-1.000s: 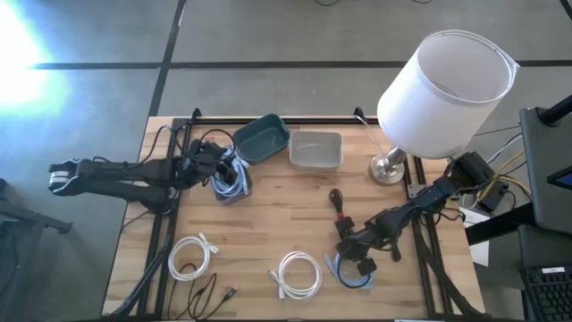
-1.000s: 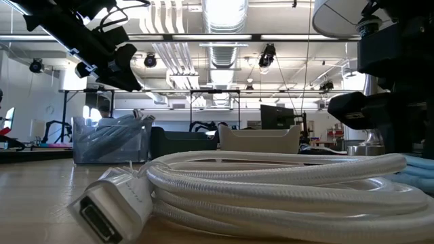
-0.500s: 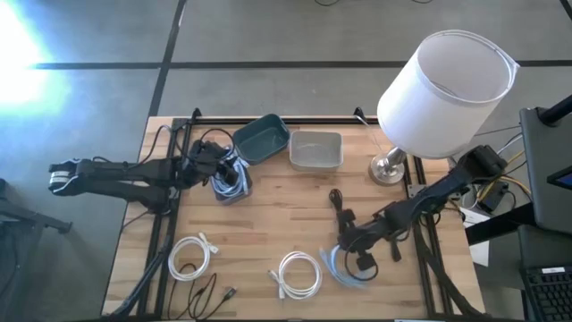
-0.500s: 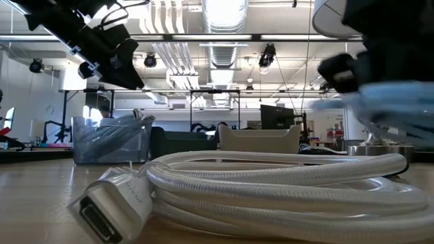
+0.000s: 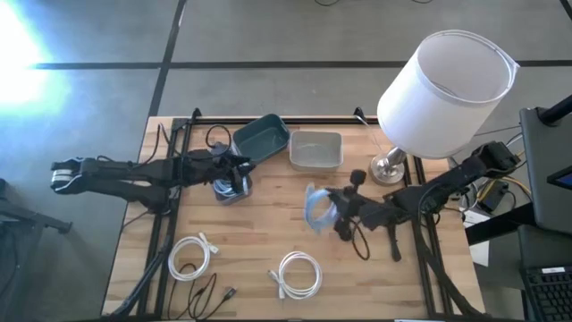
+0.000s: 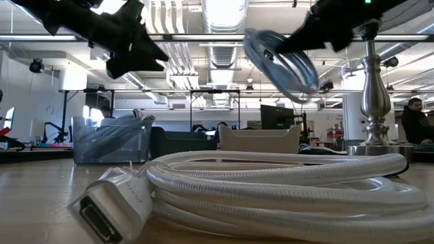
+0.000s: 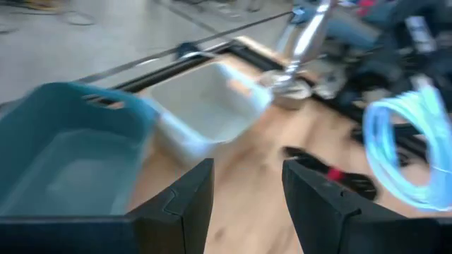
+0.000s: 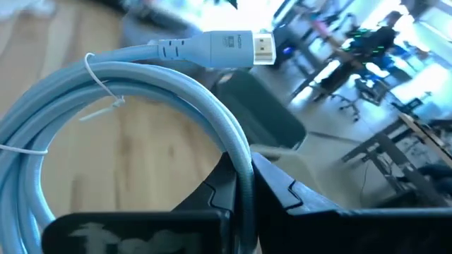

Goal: Pick & Place USB Port
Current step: Put the blue HDMI cable into the gray bin

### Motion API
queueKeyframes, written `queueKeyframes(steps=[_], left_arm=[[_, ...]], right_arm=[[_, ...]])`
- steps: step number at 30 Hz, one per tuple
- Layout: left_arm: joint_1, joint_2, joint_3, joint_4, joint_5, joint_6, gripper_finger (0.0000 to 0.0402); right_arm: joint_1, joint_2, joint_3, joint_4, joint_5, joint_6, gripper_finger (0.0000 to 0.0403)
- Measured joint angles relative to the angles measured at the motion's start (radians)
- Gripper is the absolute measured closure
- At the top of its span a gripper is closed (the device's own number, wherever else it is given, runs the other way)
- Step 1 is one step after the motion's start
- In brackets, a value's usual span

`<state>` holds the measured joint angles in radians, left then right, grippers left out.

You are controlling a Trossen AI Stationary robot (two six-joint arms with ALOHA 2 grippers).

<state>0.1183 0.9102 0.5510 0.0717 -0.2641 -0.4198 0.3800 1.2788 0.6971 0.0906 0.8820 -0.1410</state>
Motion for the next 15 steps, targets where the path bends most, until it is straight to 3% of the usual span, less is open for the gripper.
queueKeyframes(steps=[5, 15], left_arm=[[-0.015, 0.105, 0.0, 0.155, 0.053, -0.005, 0.0229], [-0.06, 0.357, 0.0, 0.478, 0.126, -0.054, 0.0229]], right_arm=[[-0.079, 0.036, 0.0, 0.166, 0.001, -0.054, 0.0381], [-0.175, 0.131, 0.0, 0.259, 0.002, -0.062, 0.0381]])
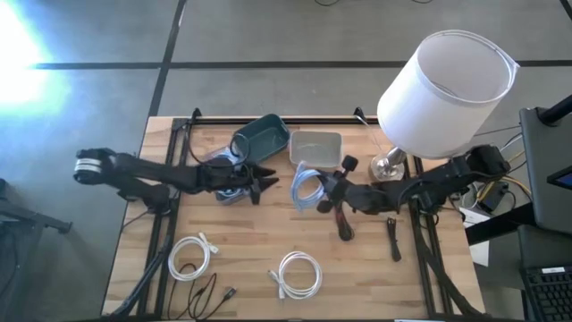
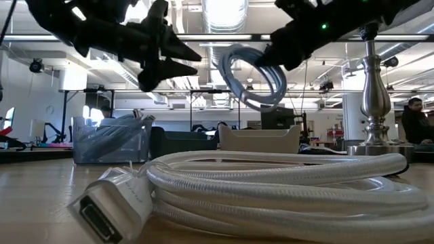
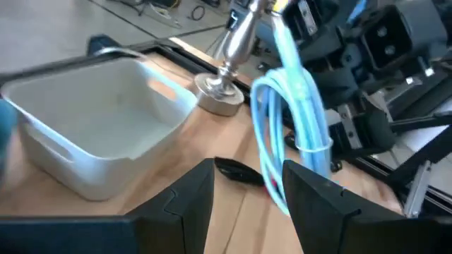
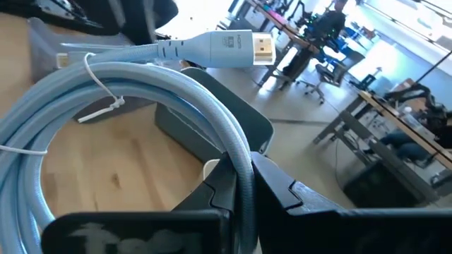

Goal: Pick & Place USB Port
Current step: Put the blue HDMI cable into the gray bin

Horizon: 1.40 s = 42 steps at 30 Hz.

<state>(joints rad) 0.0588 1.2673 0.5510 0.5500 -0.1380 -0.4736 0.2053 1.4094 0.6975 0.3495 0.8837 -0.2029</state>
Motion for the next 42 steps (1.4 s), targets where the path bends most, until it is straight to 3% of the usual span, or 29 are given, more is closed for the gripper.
queueKeyframes(steps=[7, 16, 20, 32, 42], left_arm=[[-0.01, 0.139, 0.006, 0.137, 0.033, -0.042, 0.0229], [-0.021, 0.239, 0.088, 0.15, 0.121, -0.002, 0.0229], [-0.033, 0.247, 0.119, 0.151, 0.151, 0.064, 0.0229], [-0.043, 0.227, 0.085, 0.142, 0.159, 0.023, 0.0236], [-0.041, 0.228, 0.121, 0.157, 0.158, 0.079, 0.0239]], right_arm=[[-0.024, 0.029, 0.0, 0.022, -0.001, 0.0, 0.038], [-0.029, 0.026, 0.0, 0.025, 0.003, -0.008, 0.038], [-0.029, 0.025, 0.0, 0.025, 0.002, -0.007, 0.038], [-0.03, 0.024, 0.0, 0.005, 0.037, -0.007, 0.038], [-0.03, 0.024, 0.0, 0.006, 0.035, 0.037, 0.038]])
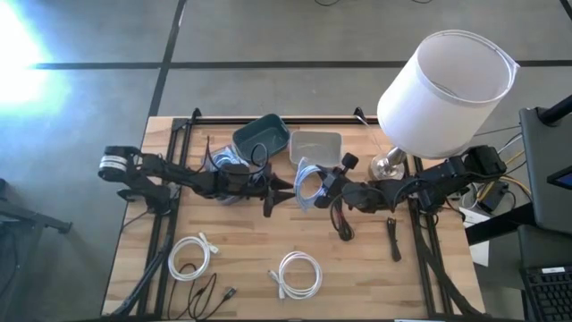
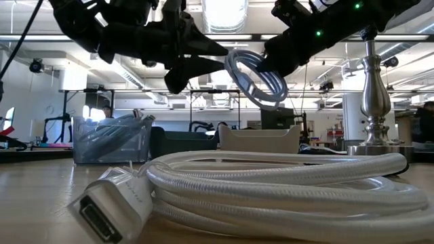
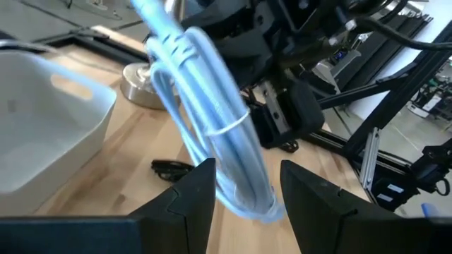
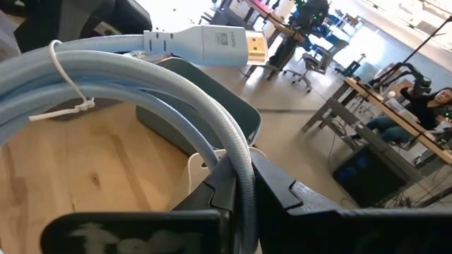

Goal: Pick & Place USB Port
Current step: Put the blue HDMI cable into the gray bin

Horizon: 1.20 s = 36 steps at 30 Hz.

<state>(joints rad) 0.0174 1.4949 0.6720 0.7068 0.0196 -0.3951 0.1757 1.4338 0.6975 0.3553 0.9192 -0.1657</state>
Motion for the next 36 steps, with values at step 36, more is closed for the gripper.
queueKeyframes(steps=[36], left_arm=[[0.0, 0.001, 0.047, -0.026, -0.007, 0.055, 0.0229]], right_arm=[[0.0, 0.0, 0.0, 0.089, -0.041, -0.045, 0.038]])
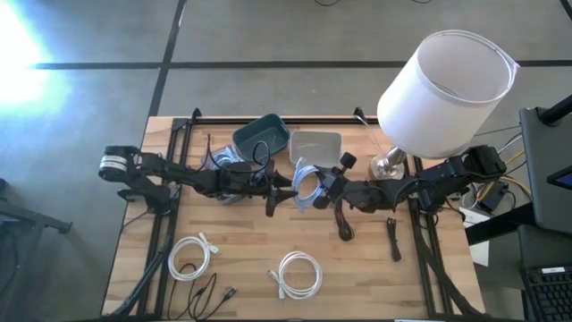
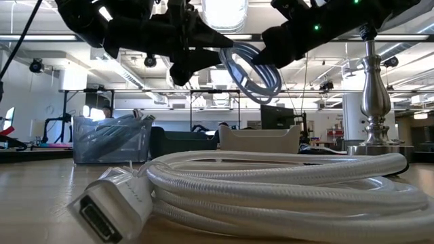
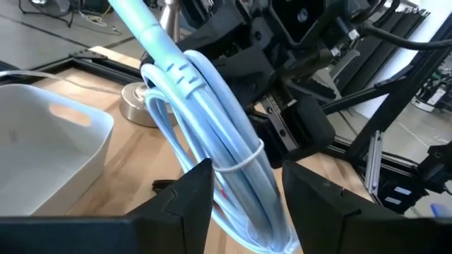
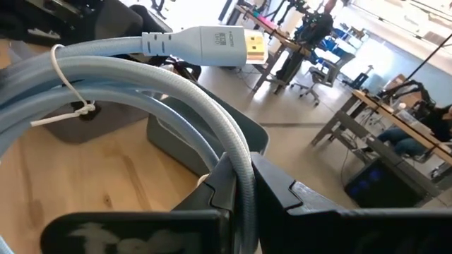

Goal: Pick & Place USB Port
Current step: Put the blue HDMI cable into the gray bin

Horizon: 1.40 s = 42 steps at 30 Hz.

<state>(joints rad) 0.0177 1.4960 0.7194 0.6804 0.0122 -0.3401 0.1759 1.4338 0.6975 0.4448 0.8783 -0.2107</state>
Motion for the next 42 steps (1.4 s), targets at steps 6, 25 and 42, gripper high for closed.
queueKeyframes(steps=[6, 25, 42], left_arm=[[0.0, 0.0, -0.001, -0.006, -0.029, -0.005, 0.0237], [0.007, -0.01, 0.001, -0.193, -0.137, -0.07, 0.0345], [0.0, -0.05, 0.015, -0.301, -0.147, -0.135, 0.035]], right_arm=[[0.0, 0.0, 0.0, 0.01, 0.003, -0.005, 0.038], [0.001, 0.001, 0.0, -0.18, -0.103, 0.19, 0.0319], [0.004, -0.064, 0.001, -0.226, -0.099, 0.164, 0.0265]])
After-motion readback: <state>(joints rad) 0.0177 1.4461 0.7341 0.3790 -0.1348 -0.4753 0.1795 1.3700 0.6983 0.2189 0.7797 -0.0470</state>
